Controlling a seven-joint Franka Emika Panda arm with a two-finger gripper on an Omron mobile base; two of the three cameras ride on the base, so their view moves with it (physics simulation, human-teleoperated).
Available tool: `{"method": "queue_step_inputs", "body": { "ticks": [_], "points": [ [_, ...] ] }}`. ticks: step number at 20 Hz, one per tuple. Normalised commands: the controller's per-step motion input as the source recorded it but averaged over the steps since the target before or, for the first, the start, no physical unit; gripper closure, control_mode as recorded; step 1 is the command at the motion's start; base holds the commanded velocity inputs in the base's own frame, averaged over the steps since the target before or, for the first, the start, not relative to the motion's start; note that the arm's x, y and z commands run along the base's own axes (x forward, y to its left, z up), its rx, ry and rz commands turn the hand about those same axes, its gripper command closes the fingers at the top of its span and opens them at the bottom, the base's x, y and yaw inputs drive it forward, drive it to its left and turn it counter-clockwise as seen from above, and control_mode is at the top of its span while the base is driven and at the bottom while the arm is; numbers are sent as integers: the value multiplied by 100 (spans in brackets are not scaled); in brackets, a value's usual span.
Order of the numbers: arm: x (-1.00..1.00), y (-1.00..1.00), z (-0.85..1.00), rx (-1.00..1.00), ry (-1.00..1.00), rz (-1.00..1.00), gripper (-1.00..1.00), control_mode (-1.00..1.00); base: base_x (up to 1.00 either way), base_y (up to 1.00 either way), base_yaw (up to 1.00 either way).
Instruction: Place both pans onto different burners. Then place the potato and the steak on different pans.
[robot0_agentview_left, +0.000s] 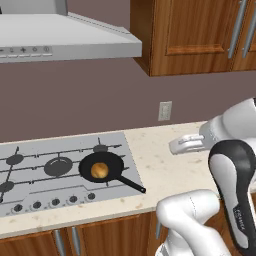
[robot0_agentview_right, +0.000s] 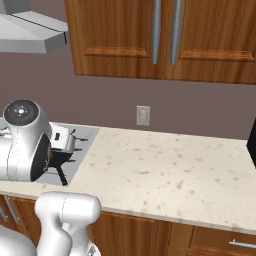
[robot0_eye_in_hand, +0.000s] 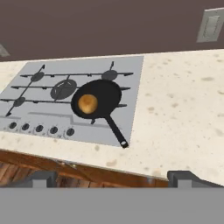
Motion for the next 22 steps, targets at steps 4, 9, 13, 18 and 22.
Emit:
{"method": "queue_step_inputs", "body": {
  "ticks": [4,9,13,18,22],
  "points": [
    [-64,-22,35,5,10,0,-100,-100,0,0,0],
    [-35,-10,18,0,10,0,-100,100,-22,-3,0],
    [0,0,0,0,0,0,-100,100,-34,-1,0],
    [0,0,0,0,0,0,-100,100,-20,24,0],
    [0,0,0,0,0,0,-100,100,-17,78,-2]
  ]
}}
